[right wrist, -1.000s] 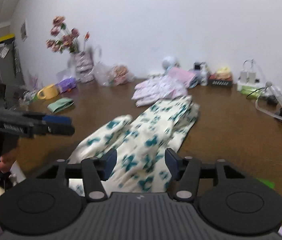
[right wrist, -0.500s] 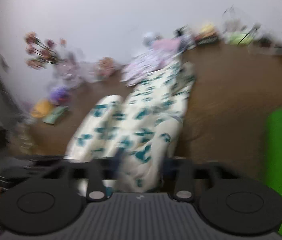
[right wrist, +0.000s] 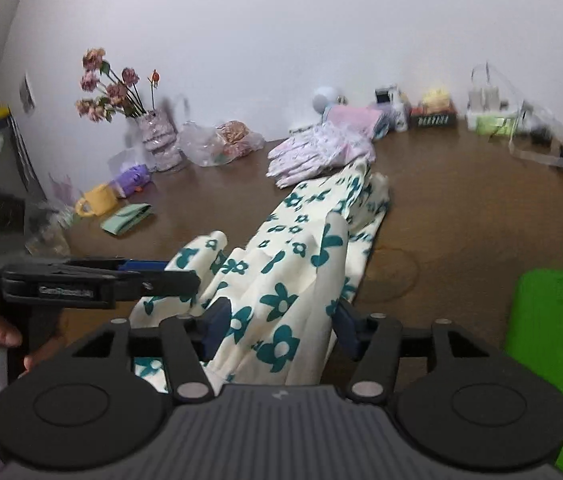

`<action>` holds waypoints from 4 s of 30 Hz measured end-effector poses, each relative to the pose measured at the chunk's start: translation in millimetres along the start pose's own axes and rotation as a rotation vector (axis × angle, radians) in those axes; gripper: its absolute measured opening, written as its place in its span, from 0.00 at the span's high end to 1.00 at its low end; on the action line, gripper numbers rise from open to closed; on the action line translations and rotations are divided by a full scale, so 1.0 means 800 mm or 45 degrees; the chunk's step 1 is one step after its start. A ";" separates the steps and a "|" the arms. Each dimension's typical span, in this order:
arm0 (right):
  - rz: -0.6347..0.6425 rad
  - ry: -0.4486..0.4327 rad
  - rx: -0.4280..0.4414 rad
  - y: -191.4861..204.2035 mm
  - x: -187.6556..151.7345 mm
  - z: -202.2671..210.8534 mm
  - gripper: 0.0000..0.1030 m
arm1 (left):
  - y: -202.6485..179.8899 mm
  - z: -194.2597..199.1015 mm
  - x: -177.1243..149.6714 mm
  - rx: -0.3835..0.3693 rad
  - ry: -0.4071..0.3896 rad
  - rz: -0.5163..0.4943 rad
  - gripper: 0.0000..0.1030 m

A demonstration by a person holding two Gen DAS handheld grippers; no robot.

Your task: Fold clothes

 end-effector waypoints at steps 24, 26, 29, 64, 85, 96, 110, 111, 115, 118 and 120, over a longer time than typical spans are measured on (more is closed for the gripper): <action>0.136 -0.068 -0.057 0.028 -0.002 0.008 0.26 | 0.001 0.000 -0.022 0.137 0.079 0.149 0.32; 0.090 -0.033 -0.045 0.022 -0.008 -0.004 0.29 | 0.002 -0.004 -0.025 0.132 0.098 0.163 0.36; 0.020 0.020 -0.026 0.013 -0.016 -0.022 0.53 | 0.009 -0.004 -0.028 0.023 0.072 0.229 0.82; 0.072 -0.010 0.031 0.007 -0.017 -0.022 0.90 | -0.007 -0.027 -0.019 -0.010 0.053 0.063 0.85; 0.861 0.078 0.317 0.067 -0.057 0.004 0.32 | -0.065 0.042 -0.062 -0.378 0.088 -0.767 0.26; 0.728 0.164 0.430 0.047 -0.048 -0.010 0.75 | -0.083 0.033 -0.109 -0.240 0.130 -1.068 0.22; 0.386 0.467 0.819 0.017 -0.016 0.007 0.71 | -0.084 0.025 -0.125 -0.299 0.006 -1.194 0.37; 0.409 0.453 0.814 0.019 -0.014 0.011 0.62 | -0.080 0.023 -0.120 -0.335 0.019 -1.152 0.47; 0.419 0.201 0.721 0.011 -0.009 0.051 0.12 | -0.043 0.022 -0.091 -0.514 0.064 -0.800 0.62; 0.465 0.019 0.609 0.003 -0.021 0.075 0.00 | -0.017 0.020 -0.073 -0.614 0.090 -0.562 0.64; 0.505 0.005 0.572 0.007 -0.038 0.080 0.00 | -0.001 0.016 -0.065 -0.665 0.104 -0.432 0.65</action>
Point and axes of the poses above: each gripper's, at about its wrist camera, not at the fingertips, and z roughly against the way its jaws point, y to its left, x to its top, the point moved 3 cm from there along -z, roughly the way its jaws point, and after that the axes turned 5 degrees about -x, right-handed, at the moved point
